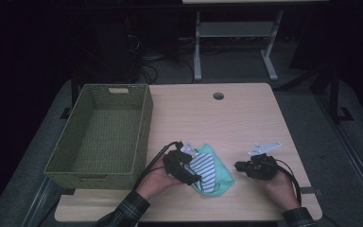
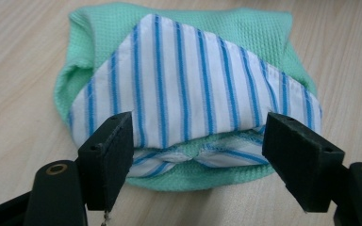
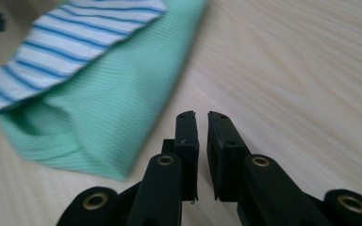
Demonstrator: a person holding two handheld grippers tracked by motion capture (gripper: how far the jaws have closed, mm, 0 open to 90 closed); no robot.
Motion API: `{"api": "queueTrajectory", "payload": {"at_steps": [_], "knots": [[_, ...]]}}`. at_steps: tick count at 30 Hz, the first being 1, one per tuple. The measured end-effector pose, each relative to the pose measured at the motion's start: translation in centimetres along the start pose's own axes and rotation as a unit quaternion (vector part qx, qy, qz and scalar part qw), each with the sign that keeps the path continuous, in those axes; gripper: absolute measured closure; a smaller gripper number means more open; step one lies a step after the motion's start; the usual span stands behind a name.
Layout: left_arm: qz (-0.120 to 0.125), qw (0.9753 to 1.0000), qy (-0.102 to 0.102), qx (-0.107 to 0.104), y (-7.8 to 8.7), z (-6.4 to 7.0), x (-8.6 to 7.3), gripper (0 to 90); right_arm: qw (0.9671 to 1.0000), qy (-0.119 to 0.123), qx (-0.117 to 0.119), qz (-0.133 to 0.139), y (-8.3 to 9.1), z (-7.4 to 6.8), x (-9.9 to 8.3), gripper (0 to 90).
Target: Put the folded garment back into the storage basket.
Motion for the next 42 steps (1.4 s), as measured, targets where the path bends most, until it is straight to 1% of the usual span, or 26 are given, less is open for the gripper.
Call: {"api": "queueTrajectory", "payload": {"at_steps": [1, 2, 3, 5, 6, 7, 8, 10, 11, 13, 15, 16, 19, 20, 21, 26, 27, 28, 33, 35, 36, 37, 38, 39, 40, 42], "knots": [[-0.003, 1.0, -0.004, 0.0, -0.1, 0.1, 0.0, 24.4, 1.0, -0.004, -0.004, 0.0, 0.1, 0.3, -0.1, 79.5], [-0.001, 1.0, -0.003, 0.001, -0.2, 0.2, 0.0, 24.1, 0.9999, -0.011, -0.011, 0.003, 0.2, 0.6, -0.2, 75.1], [-0.004, 1.0, -0.006, 0.003, -0.4, 0.3, 0.1, 23.8, 0.9997, -0.017, -0.018, 0.003, 0.2, 0.8, -0.2, 70.9], [-0.012, 0.9998, -0.017, 0.004, -0.6, 0.3, 0.0, 23.2, 0.999, -0.022, -0.039, 0.003, 0.2, 1.5, -0.4, 62.0], [-0.014, 0.9998, -0.016, 0.005, -0.8, 0.3, 0.0, 23.2, 0.9984, -0.026, -0.049, -0.001, 0.2, 1.7, -0.5, 57.1], [-0.017, 0.9997, -0.017, 0.006, -1.0, 0.3, -0.1, 23.2, 0.9978, -0.03, -0.058, -0.007, 0.1, 2.0, -0.6, 54.0], [-0.025, 0.9994, -0.023, 0.006, -1.2, 0.2, -0.1, 22.9, 0.9974, -0.036, -0.063, -0.01, 0.0, 2.2, -0.6, 51.3], [-0.034, 0.9991, -0.025, 0.004, -1.5, 0.3, -0.2, 21.8, 0.9963, -0.041, -0.075, -0.008, 0.0, 2.5, -0.7, 45.3], [-0.036, 0.999, -0.025, 0.004, -1.8, 0.4, -0.3, 21.5, 0.9957, -0.047, -0.079, -0.009, 0.0, 2.6, -0.8, 43.0], [-0.043, 0.9986, -0.03, 0.004, -2.0, 0.4, -0.3, 20.6, 0.9948, -0.05, -0.088, -0.006, 0.1, 3.0, -0.8, 38.5], [-0.046, 0.9984, -0.032, 0.003, -2.2, 0.5, -0.4, 19.0, 0.9936, -0.064, -0.094, -0.001, 0.2, 3.3, -0.9, 33.2], [-0.049, 0.9981, -0.037, 0.005, -2.3, 0.6, -0.4, 18.5, 0.9929, -0.065, -0.1, 0.0, 0.2, 3.5, -1.0, 30.9], [-0.05, 0.9979, -0.04, 0.011, -2.4, 0.8, -0.4, 18.2, 0.9911, -0.071, -0.113, 0.0, 0.2, 3.8, -1.1, 25.3], [-0.05, 0.9978, -0.041, 0.013, -2.4, 0.9, -0.5, 18.2, 0.9898, -0.071, -0.124, 0.0, 0.1, 3.9, -1.1, 22.5], [-0.05, 0.9978, -0.042, 0.013, -2.4, 0.9, -0.5, 18.2, 0.9893, -0.075, -0.125, 0.003, 0.1, 4.0, -1.1, 20.4], [-0.052, 0.9976, -0.041, 0.021, -2.5, 1.1, -0.5, 19.7, 0.9883, -0.077, -0.132, 0.007, 0.0, 4.3, -1.3, 14.4], [-0.053, 0.9974, -0.042, 0.024, -2.4, 1.1, -0.4, 20.8, 0.9881, -0.078, -0.132, 0.009, -0.1, 4.3, -1.3, 13.5], [-0.057, 0.9967, -0.049, 0.029, -2.3, 1.0, -0.4, 23.5, 0.9879, -0.078, -0.134, 0.009, -0.1, 4.4, -1.3, 13.1], [-0.057, 0.9965, -0.056, 0.028, -2.1, 1.0, -0.3, 35.6, 0.9871, -0.08, -0.137, 0.015, -0.2, 4.4, -1.4, 10.5], [-0.057, 0.9963, -0.059, 0.027, -2.0, 1.0, -0.3, 42.4, 0.9869, -0.08, -0.139, 0.018, -0.2, 4.4, -1.5, 10.0], [-0.053, 0.9966, -0.056, 0.027, -2.0, 1.0, -0.3, 46.2, 0.9868, -0.077, -0.14, 0.027, -0.3, 4.4, -1.7, 9.9], [-0.056, 0.9962, -0.061, 0.028, -2.0, 0.9, -0.2, 49.9, 0.9863, -0.075, -0.142, 0.036, -0.3, 4.3, -1.9, 10.0], [-0.057, 0.996, -0.062, 0.028, -2.0, 0.8, -0.2, 53.3, 0.9864, -0.072, -0.142, 0.041, -0.3, 4.4, -2.0, 10.0], [-0.056, 0.9961, -0.063, 0.028, -1.9, 0.8, -0.2, 58.8, 0.9863, -0.073, -0.142, 0.041, -0.3, 4.3, -2.0, 10.0], [-0.056, 0.9961, -0.062, 0.028, -1.9, 0.7, -0.2, 58.8, 0.9863, -0.073, -0.142, 0.041, -0.3, 4.3, -2.0, 10.0], [-0.056, 0.9961, -0.061, 0.03, -1.9, 0.5, -0.2, 64.5, 0.9863, -0.073, -0.142, 0.042, -0.3, 4.3, -2.0, 10.0]]}}
Point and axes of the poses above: each handheld gripper's, and its own axes: y roughly backward along the jaws, x roughly out of its top, z roughly to its right, the point moved 1 cm from there along -y, roughly forward along the jaws, and after that the axes turned 7 degrees about x, right-handed, at the moved point
